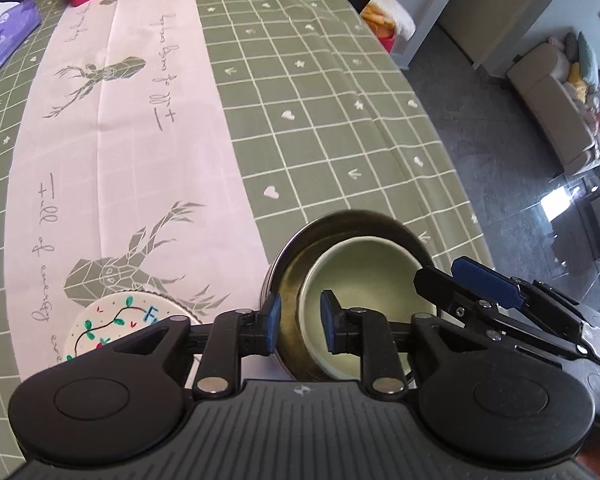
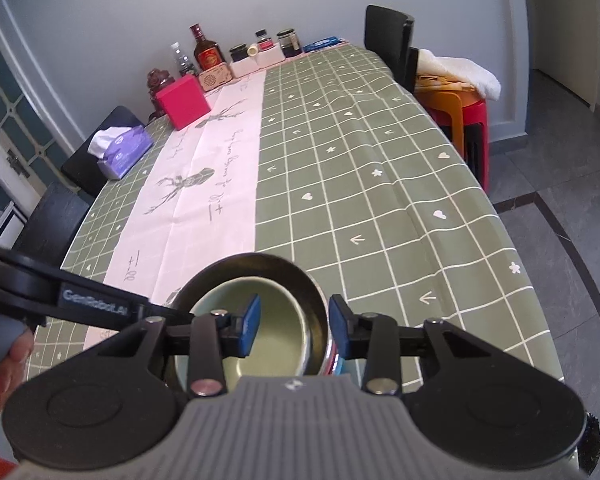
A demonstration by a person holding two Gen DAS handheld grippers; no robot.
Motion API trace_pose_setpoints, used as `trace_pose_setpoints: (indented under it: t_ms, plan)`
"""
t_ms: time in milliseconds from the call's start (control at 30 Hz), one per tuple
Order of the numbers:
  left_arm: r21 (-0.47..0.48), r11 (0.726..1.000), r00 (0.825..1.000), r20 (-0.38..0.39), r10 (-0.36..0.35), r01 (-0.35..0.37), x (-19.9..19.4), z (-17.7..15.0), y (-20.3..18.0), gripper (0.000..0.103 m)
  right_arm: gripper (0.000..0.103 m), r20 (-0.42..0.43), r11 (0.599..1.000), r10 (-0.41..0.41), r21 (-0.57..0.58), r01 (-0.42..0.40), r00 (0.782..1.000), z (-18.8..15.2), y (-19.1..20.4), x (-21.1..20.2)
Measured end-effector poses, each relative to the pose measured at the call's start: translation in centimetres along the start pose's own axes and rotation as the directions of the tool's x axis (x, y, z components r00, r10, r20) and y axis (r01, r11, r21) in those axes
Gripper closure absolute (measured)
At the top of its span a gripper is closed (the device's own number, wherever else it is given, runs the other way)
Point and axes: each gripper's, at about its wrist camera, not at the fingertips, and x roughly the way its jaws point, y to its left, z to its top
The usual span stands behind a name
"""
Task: Organize plates and bowls
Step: 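Open the left tool and grasp the rim of the nested bowl stack, then lift the nested bowl stack and carry it toward the 'Fruity' plate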
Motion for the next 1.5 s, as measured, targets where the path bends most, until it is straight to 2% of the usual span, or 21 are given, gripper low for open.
trace_pose_setpoints:
  t_ms: [33, 167, 200, 233, 367, 433, 467, 633, 800, 933, 1000, 1167, 1300, 1500]
  plan:
    - [-0.002, 1.0, 1.0, 0.009, -0.016, 0.016, -0.1, 0.0, 0.1, 0.066, 0.052, 0.006, 1.0, -0.003, 0.009, 0.003, 1.0, 0.0, -0.1, 0.0]
    - [0.043, 0.998, 0.998, 0.048, -0.037, 0.034, -0.5, -0.5, 0.0, 0.057, 0.04, 0.012, 1.0, -0.013, 0.013, 0.013, 1.0, 0.1, -0.2, 0.0]
    - [0.055, 0.998, 0.998, 0.067, -0.021, 0.018, -0.7, -0.6, -0.1, 0.046, 0.04, 0.01, 1.0, -0.014, 0.011, 0.013, 1.0, 0.1, -0.2, 0.1]
    - [0.067, 0.998, 0.995, 0.097, -0.003, -0.003, -1.0, -0.9, -0.2, 0.036, 0.038, 0.008, 1.0, -0.014, 0.011, 0.014, 1.0, 0.1, -0.2, 0.2]
    - [0.127, 0.991, 0.977, 0.211, 0.003, -0.03, -2.2, -1.9, -0.3, 0.03, 0.032, -0.006, 1.0, -0.01, 0.02, 0.011, 1.0, 0.0, -0.3, 0.4]
    - [0.116, 0.993, 0.971, 0.24, -0.002, -0.026, -2.5, -2.4, 0.1, 0.018, 0.026, -0.017, 0.999, -0.009, 0.036, 0.01, 1.0, 0.0, -0.5, 0.7]
    - [0.106, 0.994, 0.969, 0.247, -0.004, -0.023, -2.5, -2.6, 0.3, 0.017, 0.022, -0.02, 0.999, -0.006, 0.045, 0.007, 1.0, 0.0, -0.7, 0.8]
    - [0.088, 0.996, 0.967, 0.252, -0.023, 0.001, -1.6, -3.9, 1.3, 0.017, 0.02, -0.054, 0.996, 0.003, 0.093, 0.002, 0.999, -0.1, -1.3, 1.6]
    - [-0.055, 0.997, 0.973, 0.228, -0.047, 0.061, -0.2, -4.9, 3.1, 0.018, 0.02, -0.11, 0.98, 0.034, 0.2, -0.012, 0.993, -0.6, -2.5, 2.7]
    - [-0.19, 0.97, 0.963, 0.25, -0.098, 0.148, 0.8, -5.6, 4.7, 0.021, 0.02, -0.125, 0.979, 0.043, 0.202, -0.017, 0.991, -0.8, -2.5, 3.0]
    - [-0.223, 0.957, 0.963, 0.236, -0.134, 0.188, 1.5, -5.7, 5.2, 0.025, 0.02, -0.145, 0.978, 0.052, 0.209, -0.021, 0.988, -0.9, -2.5, 3.3]
    - [-0.243, 0.946, 0.957, 0.246, -0.155, 0.216, 2.5, -6.4, 5.0, 0.028, 0.021, -0.221, 0.97, 0.072, 0.242, -0.017, 0.973, -1.3, -2.7, 4.4]
    - [-0.253, 0.938, 0.951, 0.26, -0.17, 0.236, 3.0, -6.7, 4.8, 0.028, 0.022, -0.233, 0.968, 0.066, 0.25, -0.005, 0.97, -1.4, -2.8, 4.7]
    - [-0.259, 0.943, 0.948, 0.293, -0.128, 0.207, 2.9, -7.4, 4.2, 0.028, 0.024, -0.253, 0.955, 0.09, 0.298, -0.011, 0.963, -1.5, -3.6, 5.0]
